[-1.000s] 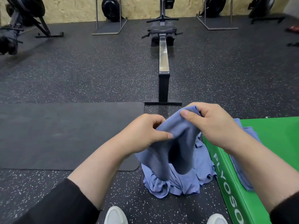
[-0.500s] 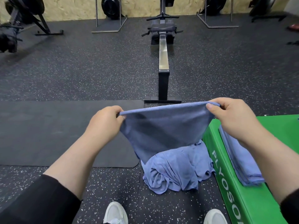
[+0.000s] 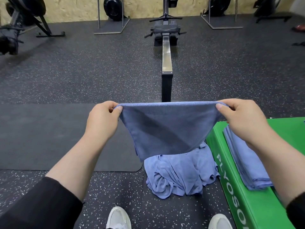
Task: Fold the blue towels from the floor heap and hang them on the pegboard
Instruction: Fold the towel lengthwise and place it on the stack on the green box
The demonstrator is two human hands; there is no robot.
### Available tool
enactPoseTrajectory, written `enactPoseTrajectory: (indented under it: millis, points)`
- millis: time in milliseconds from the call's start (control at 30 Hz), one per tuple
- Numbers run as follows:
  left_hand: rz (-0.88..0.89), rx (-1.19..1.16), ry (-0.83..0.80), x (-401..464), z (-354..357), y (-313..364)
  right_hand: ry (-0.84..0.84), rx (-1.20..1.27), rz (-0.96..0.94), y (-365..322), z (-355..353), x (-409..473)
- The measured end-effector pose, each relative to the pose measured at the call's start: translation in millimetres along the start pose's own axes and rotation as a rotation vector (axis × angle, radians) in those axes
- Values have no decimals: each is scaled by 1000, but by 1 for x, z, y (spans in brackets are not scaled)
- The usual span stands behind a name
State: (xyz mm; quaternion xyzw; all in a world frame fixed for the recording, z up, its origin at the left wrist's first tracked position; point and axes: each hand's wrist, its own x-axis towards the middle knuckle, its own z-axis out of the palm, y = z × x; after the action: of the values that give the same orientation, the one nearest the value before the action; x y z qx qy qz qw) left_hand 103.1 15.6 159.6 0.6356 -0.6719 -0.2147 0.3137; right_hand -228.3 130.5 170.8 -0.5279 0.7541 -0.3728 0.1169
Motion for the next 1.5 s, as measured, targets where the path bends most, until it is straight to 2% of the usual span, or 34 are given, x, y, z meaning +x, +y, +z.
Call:
enactPoseTrajectory:
  millis: [333, 433, 533, 667, 767, 867, 1033, 1233, 1333, 1500]
  points:
    - [-10, -70, 11, -3, -4, 6, 72, 0, 25, 0, -9, 1]
    - [-30, -198, 26, -3, -4, 6, 87, 105, 46, -2, -11, 0]
    - [-59, -437, 16, -6, -3, 14, 91, 321, 78, -10, -11, -3]
    - [-201, -688, -17, -11, 7, 24, 28, 552, 181, -17, -8, -5]
    - [-349, -758, -57, -13, 15, 26, -72, 598, 256, -19, -1, -6]
    - [-405, -793, -94, -16, 22, 32, -149, 569, 303, -20, 8, -5]
    - [-321, -790, -120, -31, 35, 54, -235, 592, 344, -31, 26, -10]
    - [-58, -619, -168, -55, 52, 78, -275, 693, 330, -56, 46, -24]
    - [-6, -608, -200, -64, 56, 86, -306, 729, 285, -63, 52, -30]
    - [58, -509, -153, -68, 56, 91, -359, 834, 252, -72, 52, -36]
